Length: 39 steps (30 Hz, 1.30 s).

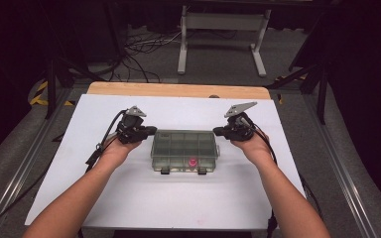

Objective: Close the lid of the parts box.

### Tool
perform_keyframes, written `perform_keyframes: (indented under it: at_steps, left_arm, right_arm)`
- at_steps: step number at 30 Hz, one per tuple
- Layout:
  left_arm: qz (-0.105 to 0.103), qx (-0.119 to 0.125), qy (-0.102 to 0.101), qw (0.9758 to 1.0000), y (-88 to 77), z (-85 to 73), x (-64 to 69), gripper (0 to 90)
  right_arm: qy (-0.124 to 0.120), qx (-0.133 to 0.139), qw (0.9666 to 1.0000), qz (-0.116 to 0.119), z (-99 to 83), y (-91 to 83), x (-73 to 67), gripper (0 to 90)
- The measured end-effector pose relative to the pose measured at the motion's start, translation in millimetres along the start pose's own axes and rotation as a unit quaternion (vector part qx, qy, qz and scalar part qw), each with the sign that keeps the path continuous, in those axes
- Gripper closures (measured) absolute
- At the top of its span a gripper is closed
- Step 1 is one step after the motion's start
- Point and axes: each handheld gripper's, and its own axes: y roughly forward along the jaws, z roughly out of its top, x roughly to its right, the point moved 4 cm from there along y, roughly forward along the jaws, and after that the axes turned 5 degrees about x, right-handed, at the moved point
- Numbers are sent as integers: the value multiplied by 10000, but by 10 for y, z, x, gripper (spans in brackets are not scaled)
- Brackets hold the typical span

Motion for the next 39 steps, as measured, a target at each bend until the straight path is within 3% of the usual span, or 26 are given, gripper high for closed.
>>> perform_keyframes:
  at_steps: [1,3,10,17,19,22,39]
  left_arm:
    - [-32,-24,50,10000,-16,7,-2,873]
    - [-145,-57,-51,9999,-34,7,29,880]
    - [-297,-208,192,9992,-90,-20,94,884]
    - [-534,-502,520,9960,-106,-70,211,884]
    - [-510,-529,630,9953,-104,-73,218,884]
    - [-619,-559,591,9948,-98,-82,241,885]
    - [-867,-960,922,9873,-65,-157,358,887]
  right_arm:
    - [-4,-1,10000,13,4,-8,-12,889]
    - [-54,2,10000,77,17,-27,-50,889]
    - [-231,-193,9989,356,28,-52,-218,882]
    - [-411,-457,9965,563,7,-46,-362,878]
    - [-454,-497,9959,612,0,-42,-382,878]
    - [-483,-600,9945,714,-19,-25,-419,878]
    - [-580,-905,9904,869,-99,26,-500,868]
